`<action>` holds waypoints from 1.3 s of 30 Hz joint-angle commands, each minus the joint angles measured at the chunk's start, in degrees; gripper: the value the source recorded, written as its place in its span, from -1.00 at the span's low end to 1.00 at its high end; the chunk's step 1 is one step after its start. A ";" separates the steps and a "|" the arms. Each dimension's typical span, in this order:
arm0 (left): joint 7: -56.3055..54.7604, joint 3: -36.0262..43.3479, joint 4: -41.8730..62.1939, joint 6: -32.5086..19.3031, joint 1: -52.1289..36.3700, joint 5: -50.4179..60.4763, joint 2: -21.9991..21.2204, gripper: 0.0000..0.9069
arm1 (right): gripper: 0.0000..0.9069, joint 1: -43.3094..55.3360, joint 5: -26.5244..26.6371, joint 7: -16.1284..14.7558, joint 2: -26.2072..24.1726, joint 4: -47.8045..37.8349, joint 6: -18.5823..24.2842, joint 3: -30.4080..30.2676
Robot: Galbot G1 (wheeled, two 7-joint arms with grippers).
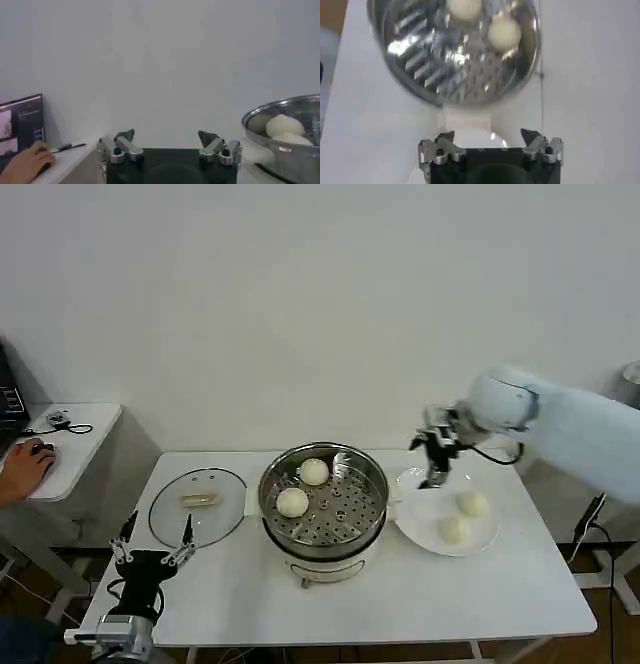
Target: Take steamed baozi put them in steamer then cover it.
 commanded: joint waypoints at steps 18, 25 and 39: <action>1.23 -5.67 0.21 10.28 0.14 -20.40 5.63 1.00 | 1.00 -32.45 -22.66 -3.22 0.40 -11.98 12.83 22.12; 1.37 -5.72 -0.13 10.20 -0.02 -19.04 5.74 1.00 | 1.00 -32.80 -23.70 -2.54 5.33 -17.31 13.38 23.30; 1.37 -5.91 -0.17 9.86 0.13 -17.81 5.20 1.00 | 0.82 -32.45 -25.01 -1.64 9.25 -19.87 12.23 23.26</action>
